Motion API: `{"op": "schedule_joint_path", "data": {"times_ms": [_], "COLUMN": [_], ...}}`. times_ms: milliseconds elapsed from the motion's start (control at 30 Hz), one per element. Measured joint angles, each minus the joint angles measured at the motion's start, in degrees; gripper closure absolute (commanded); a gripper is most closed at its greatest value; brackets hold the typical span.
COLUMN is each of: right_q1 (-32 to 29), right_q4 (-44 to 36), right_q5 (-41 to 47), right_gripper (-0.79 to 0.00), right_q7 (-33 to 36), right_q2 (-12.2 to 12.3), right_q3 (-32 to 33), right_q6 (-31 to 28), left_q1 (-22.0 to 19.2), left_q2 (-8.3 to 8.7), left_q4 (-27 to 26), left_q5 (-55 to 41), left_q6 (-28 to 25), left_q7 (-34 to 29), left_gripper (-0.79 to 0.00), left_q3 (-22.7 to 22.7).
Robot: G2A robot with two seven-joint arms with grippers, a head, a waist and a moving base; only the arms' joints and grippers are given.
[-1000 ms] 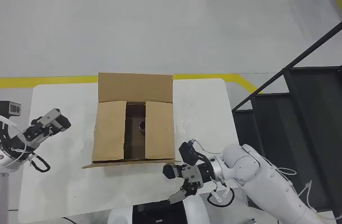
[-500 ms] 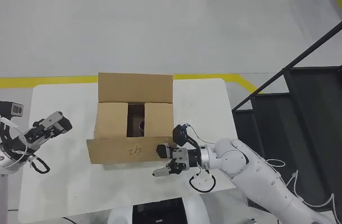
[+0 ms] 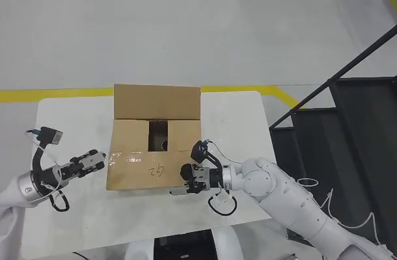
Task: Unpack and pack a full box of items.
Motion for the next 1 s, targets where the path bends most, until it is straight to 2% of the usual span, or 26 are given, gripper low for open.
{"op": "schedule_joint_path", "data": {"times_ms": [167,333,500,1000], "right_q1": [0.1,-1.0,-2.9,-3.7], "right_q4": [-0.5,-2.6,-5.8,-4.7], "right_q5": [0.7,1.4,0.8,-3.3], "right_gripper": [-0.785,-0.785,-0.785,-0.785], "right_q7": [-0.2,0.0,0.8,-1.0], "right_q2": [0.0,0.6,1.3,1.2], "right_q3": [0.9,3.2,5.7,5.7], "right_q6": [-0.5,-1.4,-2.1,0.2], "left_q1": [-2.2,-3.7,-4.0,-4.0], "left_q2": [0.06,0.26,0.24,0.25], "left_q4": [0.5,-0.1,-1.4,-1.4], "left_q5": [7.1,12.5,8.5,8.6], "left_q6": [-0.5,-1.2,-4.9,-5.0], "left_q7": [3.5,3.7,5.1,5.2], "left_gripper": [-0.785,-0.785,-0.785,-0.785], "left_q3": [3.3,5.5,4.7,4.7]}}
